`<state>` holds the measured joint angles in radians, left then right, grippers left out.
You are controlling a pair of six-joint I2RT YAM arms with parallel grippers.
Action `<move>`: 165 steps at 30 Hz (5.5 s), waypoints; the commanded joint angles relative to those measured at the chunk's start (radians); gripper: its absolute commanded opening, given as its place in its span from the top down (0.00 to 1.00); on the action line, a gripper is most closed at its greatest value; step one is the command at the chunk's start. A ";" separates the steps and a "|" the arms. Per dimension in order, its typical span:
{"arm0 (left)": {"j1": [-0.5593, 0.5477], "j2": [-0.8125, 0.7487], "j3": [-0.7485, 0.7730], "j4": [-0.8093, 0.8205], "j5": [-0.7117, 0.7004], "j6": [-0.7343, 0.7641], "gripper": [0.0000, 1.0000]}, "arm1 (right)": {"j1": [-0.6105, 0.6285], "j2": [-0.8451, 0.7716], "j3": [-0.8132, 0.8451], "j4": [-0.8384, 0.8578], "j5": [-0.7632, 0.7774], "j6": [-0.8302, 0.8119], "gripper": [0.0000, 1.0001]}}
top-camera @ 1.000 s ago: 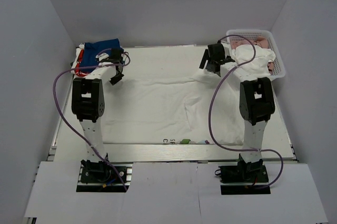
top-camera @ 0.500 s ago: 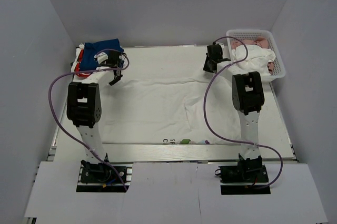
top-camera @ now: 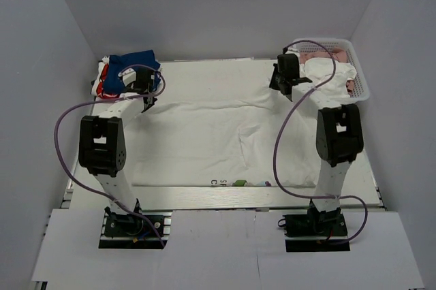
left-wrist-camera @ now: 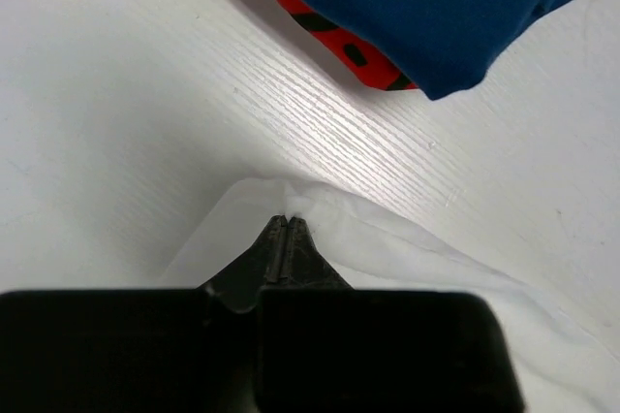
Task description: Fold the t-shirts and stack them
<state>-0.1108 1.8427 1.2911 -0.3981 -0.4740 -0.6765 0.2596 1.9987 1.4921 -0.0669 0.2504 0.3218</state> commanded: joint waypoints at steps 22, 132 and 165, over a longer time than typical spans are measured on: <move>-0.009 -0.499 -0.363 -0.070 -0.075 -0.161 1.00 | 0.003 -0.793 -0.457 -0.514 0.102 0.126 1.00; -0.372 -0.274 -0.348 -0.445 0.494 0.098 0.33 | 0.046 0.041 0.042 -0.530 -0.117 0.140 0.10; -0.872 0.141 0.155 -0.361 0.583 -0.117 0.27 | 0.052 0.565 0.844 -0.192 -0.459 0.214 0.10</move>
<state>-0.9558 2.0365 1.4414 -0.7818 0.2558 -0.7795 0.3092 2.6450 2.3245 -0.2214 -0.1810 0.5983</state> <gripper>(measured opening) 0.714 0.904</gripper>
